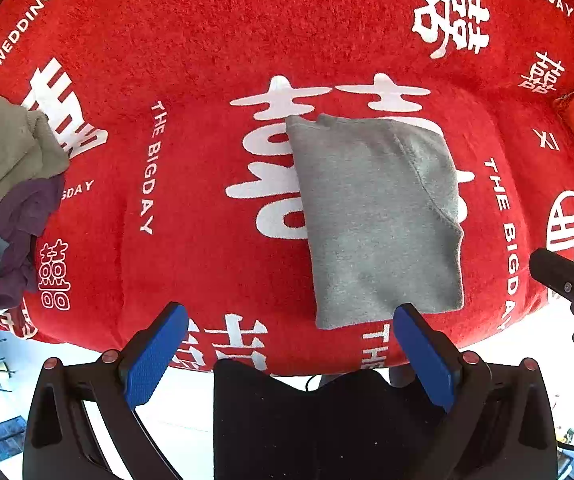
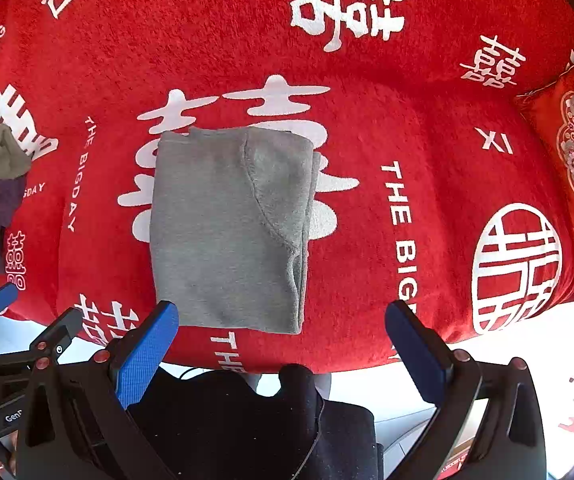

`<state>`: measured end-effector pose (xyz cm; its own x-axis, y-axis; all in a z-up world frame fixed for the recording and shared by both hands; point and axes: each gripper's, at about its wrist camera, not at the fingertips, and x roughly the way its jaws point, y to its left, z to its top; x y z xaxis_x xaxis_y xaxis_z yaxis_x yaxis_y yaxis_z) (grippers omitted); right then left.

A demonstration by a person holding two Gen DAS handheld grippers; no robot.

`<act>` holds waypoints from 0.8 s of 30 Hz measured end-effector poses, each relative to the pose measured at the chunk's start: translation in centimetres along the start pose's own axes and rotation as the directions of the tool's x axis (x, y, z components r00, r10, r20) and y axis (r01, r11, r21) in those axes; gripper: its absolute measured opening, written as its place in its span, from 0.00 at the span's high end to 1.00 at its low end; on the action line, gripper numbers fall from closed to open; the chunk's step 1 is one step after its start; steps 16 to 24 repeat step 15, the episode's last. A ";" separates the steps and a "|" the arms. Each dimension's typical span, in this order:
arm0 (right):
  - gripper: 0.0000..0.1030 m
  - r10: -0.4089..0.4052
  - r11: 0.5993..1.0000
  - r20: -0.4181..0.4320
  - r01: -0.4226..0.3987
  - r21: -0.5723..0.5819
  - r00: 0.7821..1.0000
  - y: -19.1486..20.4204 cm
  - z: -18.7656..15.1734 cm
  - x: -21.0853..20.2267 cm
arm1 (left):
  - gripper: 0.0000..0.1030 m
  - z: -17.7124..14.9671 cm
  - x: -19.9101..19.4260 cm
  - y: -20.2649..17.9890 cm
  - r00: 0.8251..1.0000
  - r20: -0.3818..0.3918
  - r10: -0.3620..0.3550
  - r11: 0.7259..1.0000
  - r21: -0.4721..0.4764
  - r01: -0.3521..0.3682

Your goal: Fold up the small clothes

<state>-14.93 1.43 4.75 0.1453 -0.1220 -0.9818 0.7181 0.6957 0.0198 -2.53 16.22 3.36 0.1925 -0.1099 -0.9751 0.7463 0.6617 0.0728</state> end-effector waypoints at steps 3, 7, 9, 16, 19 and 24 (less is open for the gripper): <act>0.00 0.000 1.000 0.003 0.000 -0.003 1.000 0.0 0.2 0.0 | 0.00 0.1 -0.1 0.1 1.000 0.009 0.003 1.000 -0.004 -0.003; 0.00 0.000 1.000 -0.002 0.000 -0.007 1.000 -0.1 0.2 0.1 | 0.00 0.0 0.1 0.3 1.000 0.009 0.007 1.000 -0.015 -0.007; 0.00 -0.001 1.000 -0.007 0.001 -0.013 1.000 0.0 0.1 0.2 | 0.00 -0.1 0.1 0.2 1.000 0.011 0.012 1.000 -0.021 -0.012; 0.00 -0.006 1.000 -0.012 0.006 -0.025 1.000 0.2 0.2 0.3 | 0.00 -0.3 -0.2 0.0 0.999 0.038 -0.001 1.000 -0.007 0.002; 0.00 -0.006 1.000 -0.012 0.006 -0.025 1.000 0.2 0.2 0.3 | 0.00 -0.3 -0.2 0.0 0.999 0.038 -0.001 1.000 -0.007 0.002; 0.00 -0.006 1.000 -0.012 0.006 -0.025 1.000 0.2 0.2 0.3 | 0.00 -0.3 -0.2 0.0 0.999 0.038 -0.001 1.000 -0.007 0.002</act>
